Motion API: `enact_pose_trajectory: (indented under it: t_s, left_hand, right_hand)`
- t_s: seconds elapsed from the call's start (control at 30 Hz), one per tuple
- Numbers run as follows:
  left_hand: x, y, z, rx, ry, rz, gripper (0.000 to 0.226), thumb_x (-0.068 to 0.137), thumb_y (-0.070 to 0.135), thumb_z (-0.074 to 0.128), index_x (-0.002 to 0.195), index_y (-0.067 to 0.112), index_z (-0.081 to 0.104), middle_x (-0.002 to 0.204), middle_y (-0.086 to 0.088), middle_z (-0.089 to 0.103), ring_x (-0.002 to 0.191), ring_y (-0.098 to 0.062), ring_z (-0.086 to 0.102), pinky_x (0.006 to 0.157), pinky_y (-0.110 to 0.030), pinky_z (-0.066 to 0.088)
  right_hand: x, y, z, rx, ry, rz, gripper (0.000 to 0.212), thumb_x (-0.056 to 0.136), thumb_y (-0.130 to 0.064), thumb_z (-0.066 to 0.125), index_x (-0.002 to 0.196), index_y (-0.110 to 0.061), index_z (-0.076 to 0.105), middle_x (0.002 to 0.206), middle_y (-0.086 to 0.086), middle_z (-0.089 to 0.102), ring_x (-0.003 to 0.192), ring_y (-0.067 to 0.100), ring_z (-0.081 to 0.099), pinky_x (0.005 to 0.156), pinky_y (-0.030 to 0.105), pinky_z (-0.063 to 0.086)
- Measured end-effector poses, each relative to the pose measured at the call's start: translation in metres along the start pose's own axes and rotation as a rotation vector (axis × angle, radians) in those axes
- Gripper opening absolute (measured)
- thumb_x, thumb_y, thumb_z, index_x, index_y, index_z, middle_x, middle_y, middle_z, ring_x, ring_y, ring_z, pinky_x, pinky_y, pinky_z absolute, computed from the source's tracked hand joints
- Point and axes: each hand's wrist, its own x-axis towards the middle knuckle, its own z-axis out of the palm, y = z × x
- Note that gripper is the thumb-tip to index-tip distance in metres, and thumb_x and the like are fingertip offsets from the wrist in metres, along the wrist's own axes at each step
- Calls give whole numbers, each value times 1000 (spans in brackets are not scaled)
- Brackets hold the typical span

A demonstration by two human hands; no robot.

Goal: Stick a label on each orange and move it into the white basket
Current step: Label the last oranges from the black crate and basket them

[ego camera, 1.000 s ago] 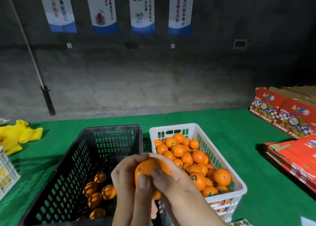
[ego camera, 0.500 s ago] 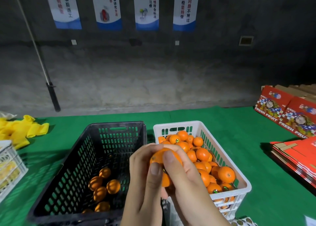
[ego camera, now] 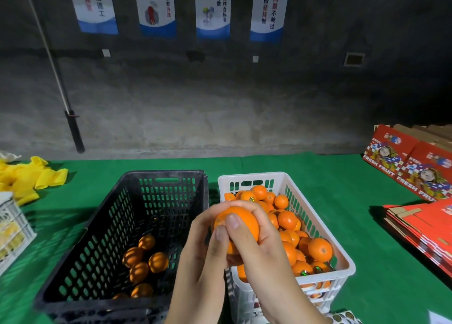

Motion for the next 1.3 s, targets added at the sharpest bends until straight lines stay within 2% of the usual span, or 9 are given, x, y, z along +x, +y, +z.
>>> enact_pose_trajectory:
  t_s: [0.2, 0.33, 0.4, 0.47, 0.73, 0.93, 1.07, 1.17, 1.3]
  left_hand:
    - [4, -10, -6, 50, -79, -216, 27, 110, 38, 42, 126, 46, 63, 113, -3, 75, 91, -11, 76, 70, -15, 57]
    - [5, -25, -20, 244, -189, -292, 30, 104, 56, 44, 133, 56, 51, 131, 14, 60, 99, 1, 72, 86, -20, 58]
    - [8, -37, -31, 434, -211, -271, 27, 106, 54, 45, 132, 59, 50, 127, 25, 55, 100, 11, 64, 90, -19, 53]
    - [10, -52, -44, 607, -210, -249, 26, 106, 52, 44, 131, 57, 51, 115, 28, 54, 88, 15, 59, 76, -12, 48]
    - [25, -115, -91, 1013, -234, -277, 36, 110, 34, 43, 144, 30, 53, 141, 9, 60, 118, -7, 62, 91, -29, 56]
    - [63, -144, -97, 1132, -587, -451, 62, 108, 37, 46, 163, 26, 20, 151, -6, 56, 130, -25, 59, 103, -41, 51]
    - [94, -170, -98, 1289, -666, -502, 62, 108, 37, 46, 163, 26, 21, 161, -7, 42, 141, -31, 48, 111, -48, 45]
    - [113, -190, -107, 1423, -726, -550, 58, 107, 32, 49, 161, 26, 29, 163, -8, 34, 144, -35, 38, 115, -48, 39]
    - [131, -218, -125, 1643, -774, -588, 62, 102, 30, 57, 159, 30, 34, 163, -11, 27, 146, -41, 31, 122, -52, 27]
  right_hand:
    - [28, 45, -43, -301, -72, 137, 36, 86, -54, 74, 117, -37, 69, 114, -6, 73, 106, 11, 70, 93, 34, 58]
    - [61, 83, -85, -557, 96, 248, 41, 88, -49, 77, 120, -29, 61, 113, -5, 68, 92, 5, 67, 79, 20, 54]
    - [74, 99, -106, -705, 181, 270, 59, 91, -48, 74, 140, -24, 51, 132, -1, 54, 116, 14, 59, 94, 28, 50]
    - [81, 113, -118, -830, 222, 311, 73, 95, -49, 68, 155, -23, 37, 152, 9, 33, 140, 32, 41, 112, 45, 41]
    - [46, 181, -78, -1111, -39, 22, 56, 101, -46, 59, 151, -26, 43, 151, 1, 31, 142, 24, 32, 119, 41, 29]
    - [47, 203, -54, -1359, -193, -133, 50, 103, -41, 52, 149, -24, 48, 153, 1, 39, 138, 24, 42, 111, 39, 38]
    - [64, 205, -46, -1247, -228, -178, 33, 104, -21, 50, 136, -14, 57, 149, 4, 46, 139, 24, 42, 114, 40, 37]
    - [66, 209, -49, -1148, -235, -141, 39, 107, -22, 44, 146, -20, 44, 154, 0, 38, 144, 21, 36, 117, 41, 34]
    - [58, 220, -52, -1296, -420, -126, 68, 106, -28, 42, 161, -44, 4, 167, -3, 8, 148, 28, 26, 119, 45, 34]
